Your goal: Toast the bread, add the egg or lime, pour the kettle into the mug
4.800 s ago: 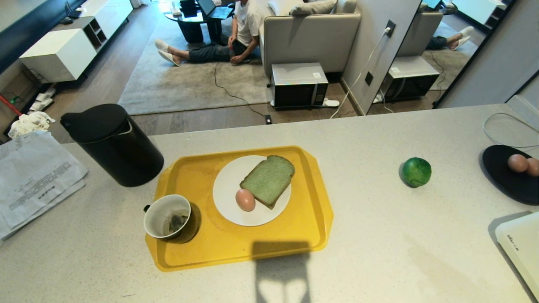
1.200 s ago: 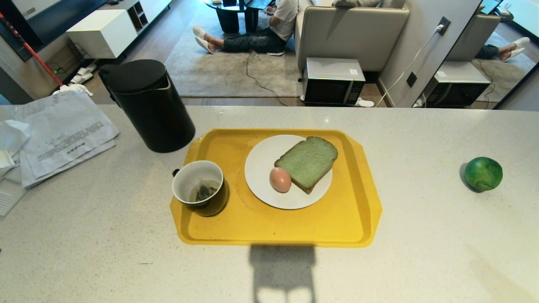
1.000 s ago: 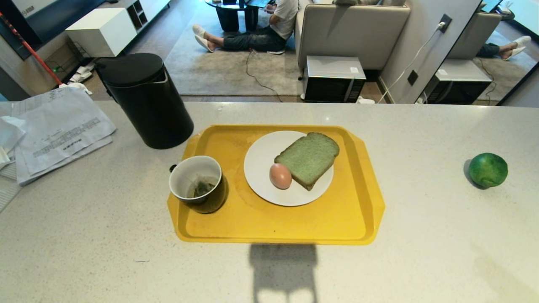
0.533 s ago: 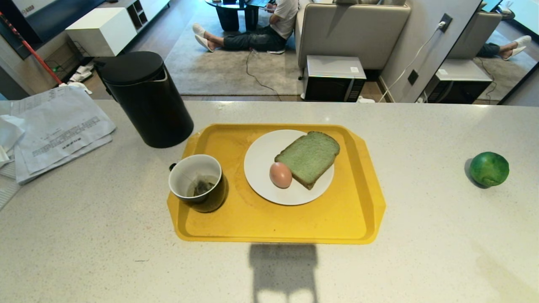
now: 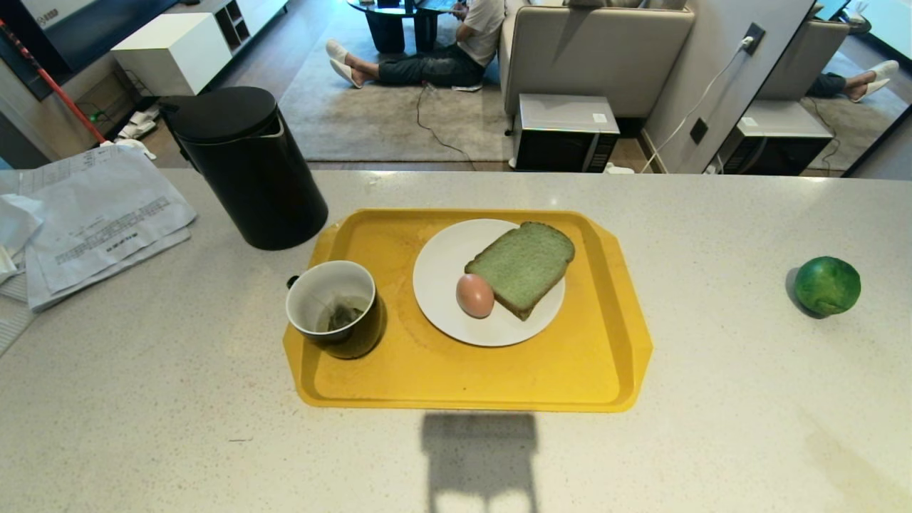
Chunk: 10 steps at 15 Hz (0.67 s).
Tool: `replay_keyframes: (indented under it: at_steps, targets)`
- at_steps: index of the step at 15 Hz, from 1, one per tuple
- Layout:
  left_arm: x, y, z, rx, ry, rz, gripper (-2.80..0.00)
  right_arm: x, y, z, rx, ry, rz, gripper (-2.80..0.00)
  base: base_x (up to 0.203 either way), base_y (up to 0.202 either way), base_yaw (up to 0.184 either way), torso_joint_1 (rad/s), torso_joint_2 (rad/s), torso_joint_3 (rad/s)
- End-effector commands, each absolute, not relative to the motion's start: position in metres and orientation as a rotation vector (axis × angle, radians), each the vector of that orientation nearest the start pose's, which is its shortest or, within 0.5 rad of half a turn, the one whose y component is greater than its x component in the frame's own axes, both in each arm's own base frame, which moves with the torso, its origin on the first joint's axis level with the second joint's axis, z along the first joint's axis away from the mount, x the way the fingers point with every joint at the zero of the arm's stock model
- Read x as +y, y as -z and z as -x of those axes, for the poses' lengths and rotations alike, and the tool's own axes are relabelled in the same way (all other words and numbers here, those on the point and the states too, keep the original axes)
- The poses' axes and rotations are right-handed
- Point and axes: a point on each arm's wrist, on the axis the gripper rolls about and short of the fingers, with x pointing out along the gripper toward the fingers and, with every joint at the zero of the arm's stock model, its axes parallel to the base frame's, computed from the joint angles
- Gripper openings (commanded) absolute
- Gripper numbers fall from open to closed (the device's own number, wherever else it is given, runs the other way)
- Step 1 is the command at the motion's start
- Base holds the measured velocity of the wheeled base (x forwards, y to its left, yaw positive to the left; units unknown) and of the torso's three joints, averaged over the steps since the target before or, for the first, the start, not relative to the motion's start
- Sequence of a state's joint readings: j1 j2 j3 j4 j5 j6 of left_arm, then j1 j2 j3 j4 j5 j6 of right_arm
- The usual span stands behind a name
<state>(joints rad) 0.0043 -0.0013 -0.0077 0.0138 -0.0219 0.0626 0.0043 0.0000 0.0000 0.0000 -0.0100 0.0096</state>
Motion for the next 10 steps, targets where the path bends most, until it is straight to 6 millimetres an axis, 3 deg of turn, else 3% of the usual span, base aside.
replay_keyframes:
  at_steps: [1, 5, 10]
  targets:
    - [-0.0006, -0.0762, 0.0235, 0.004, 0.019, -0.063, -2.8, -0.0003, -0.0751, 0.0227, 0.002, 0.005, -0.009, -2.8, 0.0, 0.0, 0.0, 0.0, 0.0, 0.0]
    - [-0.0006, -0.0762, 0.0235, 0.004, 0.019, -0.067, -2.8, -0.0003, -0.0751, 0.0227, 0.002, 0.005, -0.011, -2.8, 0.0, -0.002, 0.015, -0.003, 0.0, 0.002]
    - [-0.0006, -0.0761, 0.0235, 0.004, 0.019, -0.067, -2.8, -0.0003, -0.0751, 0.0227, 0.002, 0.006, -0.011, -2.8, 0.0, -0.006, 0.114, 0.004, 0.0, 0.003]
